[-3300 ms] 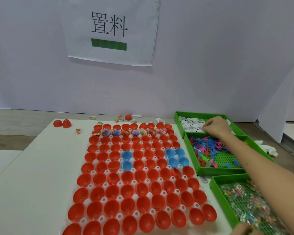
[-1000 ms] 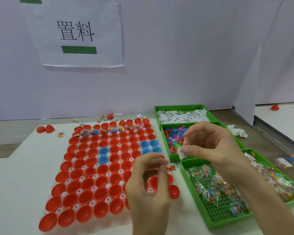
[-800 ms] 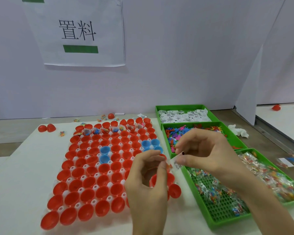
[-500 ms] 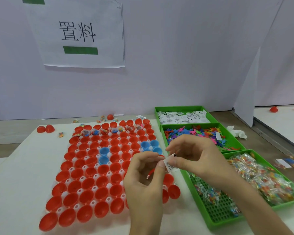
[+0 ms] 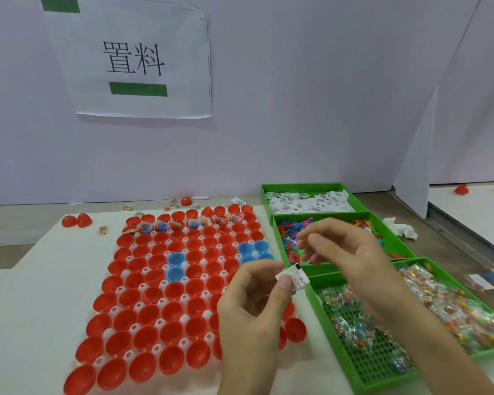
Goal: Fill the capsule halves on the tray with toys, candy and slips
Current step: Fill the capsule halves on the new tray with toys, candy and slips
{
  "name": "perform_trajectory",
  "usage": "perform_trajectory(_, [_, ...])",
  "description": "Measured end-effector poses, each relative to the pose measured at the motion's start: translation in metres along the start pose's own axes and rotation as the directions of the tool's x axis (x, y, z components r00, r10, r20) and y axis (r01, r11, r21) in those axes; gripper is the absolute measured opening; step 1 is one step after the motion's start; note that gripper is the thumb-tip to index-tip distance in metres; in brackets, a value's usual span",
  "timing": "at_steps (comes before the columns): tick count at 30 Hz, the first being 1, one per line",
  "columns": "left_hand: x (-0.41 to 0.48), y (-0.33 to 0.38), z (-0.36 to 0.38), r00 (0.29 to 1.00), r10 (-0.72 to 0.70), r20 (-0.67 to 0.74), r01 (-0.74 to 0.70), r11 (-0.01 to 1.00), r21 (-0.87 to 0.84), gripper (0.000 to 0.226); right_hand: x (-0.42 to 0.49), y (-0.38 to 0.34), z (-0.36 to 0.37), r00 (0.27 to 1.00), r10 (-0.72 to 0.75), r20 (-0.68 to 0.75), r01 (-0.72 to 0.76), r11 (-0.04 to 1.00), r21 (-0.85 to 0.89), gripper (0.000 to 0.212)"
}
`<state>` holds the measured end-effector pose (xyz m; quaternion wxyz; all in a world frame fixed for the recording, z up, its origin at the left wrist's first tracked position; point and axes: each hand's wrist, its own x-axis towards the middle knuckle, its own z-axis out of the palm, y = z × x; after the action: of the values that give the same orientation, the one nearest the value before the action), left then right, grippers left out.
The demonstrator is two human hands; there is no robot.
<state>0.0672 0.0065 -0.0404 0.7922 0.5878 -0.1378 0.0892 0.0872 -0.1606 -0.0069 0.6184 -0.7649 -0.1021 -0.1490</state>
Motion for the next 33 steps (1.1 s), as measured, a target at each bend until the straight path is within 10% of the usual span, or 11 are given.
perform_trajectory(4, [-0.001, -0.002, 0.000, 1.000, -0.009, -0.003, 0.009, 1.000, 0.019, 0.011, 0.009, 0.022, -0.015, 0.982, 0.048, -0.182, -0.126, 0.886, -0.446, 0.016])
perform_trajectory(9, [0.000, 0.000, 0.000, 0.999, 0.010, -0.041, -0.010, 1.000, 0.007, 0.010, 0.011, 0.045, -0.019, 0.963, 0.270, 0.014, -0.164, 0.625, -0.763, 0.035])
perform_trajectory(27, [0.001, 0.005, -0.002, 0.997, -0.041, -0.069, 0.035, 0.996, -0.081, 0.013, 0.012, 0.051, -0.021, 0.931, 0.280, -0.233, -0.361, 0.629, -0.688, 0.056])
perform_trajectory(33, [0.001, 0.005, -0.001, 0.996, -0.057, -0.070, 0.051, 0.995, -0.082, 0.011, 0.016, 0.052, -0.019, 0.942, 0.330, -0.060, -0.256, 0.593, -0.763, 0.030])
